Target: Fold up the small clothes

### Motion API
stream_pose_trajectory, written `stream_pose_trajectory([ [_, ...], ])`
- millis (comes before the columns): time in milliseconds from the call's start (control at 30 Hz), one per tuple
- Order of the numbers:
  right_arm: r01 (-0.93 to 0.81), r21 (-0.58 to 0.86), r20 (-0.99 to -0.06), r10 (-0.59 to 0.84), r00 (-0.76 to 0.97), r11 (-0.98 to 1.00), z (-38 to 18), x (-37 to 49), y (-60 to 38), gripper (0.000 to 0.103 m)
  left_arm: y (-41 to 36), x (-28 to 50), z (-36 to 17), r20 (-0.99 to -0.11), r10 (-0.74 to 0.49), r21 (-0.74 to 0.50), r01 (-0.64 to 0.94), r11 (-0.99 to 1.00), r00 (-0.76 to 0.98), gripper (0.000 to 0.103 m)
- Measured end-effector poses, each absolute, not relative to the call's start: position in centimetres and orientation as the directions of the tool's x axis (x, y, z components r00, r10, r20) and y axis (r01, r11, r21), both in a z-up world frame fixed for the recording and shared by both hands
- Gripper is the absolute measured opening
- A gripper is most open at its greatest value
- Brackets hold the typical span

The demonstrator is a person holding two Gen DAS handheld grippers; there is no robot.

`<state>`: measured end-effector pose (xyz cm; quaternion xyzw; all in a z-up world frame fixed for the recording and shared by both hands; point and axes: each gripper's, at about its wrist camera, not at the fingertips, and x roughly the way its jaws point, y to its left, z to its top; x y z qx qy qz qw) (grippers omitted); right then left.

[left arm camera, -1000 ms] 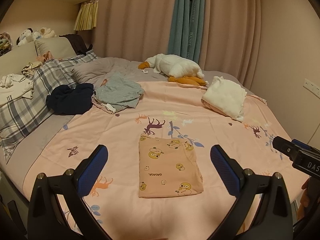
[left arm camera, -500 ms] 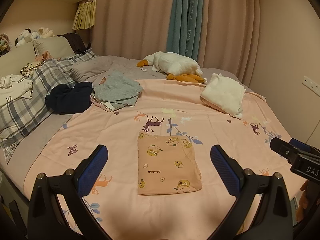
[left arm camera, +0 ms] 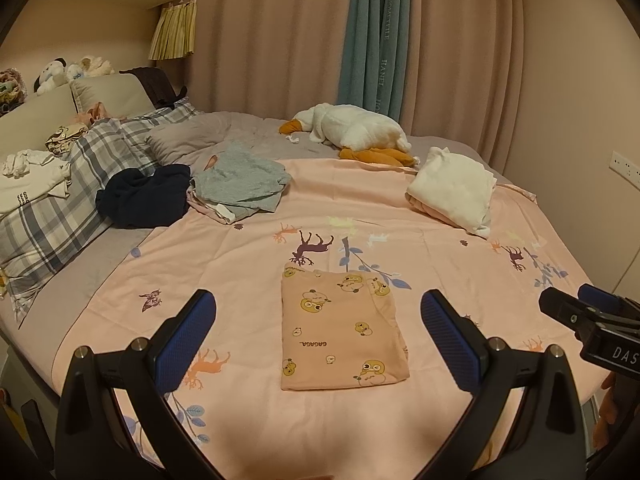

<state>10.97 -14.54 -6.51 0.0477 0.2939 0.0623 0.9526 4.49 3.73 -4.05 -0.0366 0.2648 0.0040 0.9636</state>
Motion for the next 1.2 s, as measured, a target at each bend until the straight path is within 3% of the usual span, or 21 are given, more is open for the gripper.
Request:
stream_pose_trajectory([
  [233,-0.112,0.138,-0.569,0.171,0.804,0.984,-6.9,11.2,-14.3,0.094,3.8,4.2,-4.1,-0.508,0.054,-0.019,-0.074,0.997,0.860,0.103],
  [400,-0.198,0.189,-0.569,0.272,0.776,0.962,-6.9,11.3,-13.7,0.094,4.6,3.9,-4.2,-0.504,0.121,0.007,-0.136,0.991,0.855,0.103],
  [1200,-0.205,0.136,-0.585,0.245,0.773,0.969,-7.3,11.7,-11.3,0.094,6.2,3.6,-4.3,-0.503,0.151,0.007,-0.171,0.985,0.851,0.103],
])
